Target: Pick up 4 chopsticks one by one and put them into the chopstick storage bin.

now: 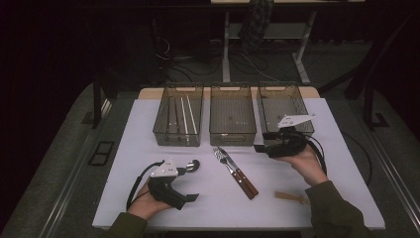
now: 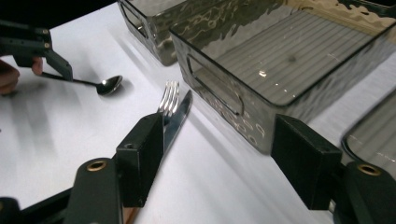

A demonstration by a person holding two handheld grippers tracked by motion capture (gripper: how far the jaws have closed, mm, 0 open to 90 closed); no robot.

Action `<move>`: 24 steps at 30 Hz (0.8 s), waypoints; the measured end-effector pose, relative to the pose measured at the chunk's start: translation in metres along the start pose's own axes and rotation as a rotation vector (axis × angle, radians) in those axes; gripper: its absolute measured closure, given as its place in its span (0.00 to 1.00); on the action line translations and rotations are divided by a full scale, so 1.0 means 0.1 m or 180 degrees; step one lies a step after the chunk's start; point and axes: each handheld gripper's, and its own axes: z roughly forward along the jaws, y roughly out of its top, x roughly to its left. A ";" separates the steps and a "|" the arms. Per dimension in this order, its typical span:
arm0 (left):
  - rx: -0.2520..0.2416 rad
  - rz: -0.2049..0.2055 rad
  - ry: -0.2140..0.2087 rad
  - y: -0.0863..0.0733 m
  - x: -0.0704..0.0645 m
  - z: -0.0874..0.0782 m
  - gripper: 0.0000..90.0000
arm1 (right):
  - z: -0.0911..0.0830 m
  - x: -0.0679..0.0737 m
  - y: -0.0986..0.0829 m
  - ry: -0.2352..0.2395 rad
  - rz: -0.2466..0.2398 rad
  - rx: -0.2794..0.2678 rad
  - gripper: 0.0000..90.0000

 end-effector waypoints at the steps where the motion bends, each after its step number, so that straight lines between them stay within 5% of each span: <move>1: -0.0003 0.0003 0.0001 0.00 0.00 0.00 0.00 | -0.03 0.00 -0.02 0.0002 0.0003 0.0005 0.38; 24: 0.0007 0.0045 0.0018 0.01 -0.02 -0.02 0.00 | -0.59 0.06 -0.63 -0.0087 0.0124 0.0029 0.39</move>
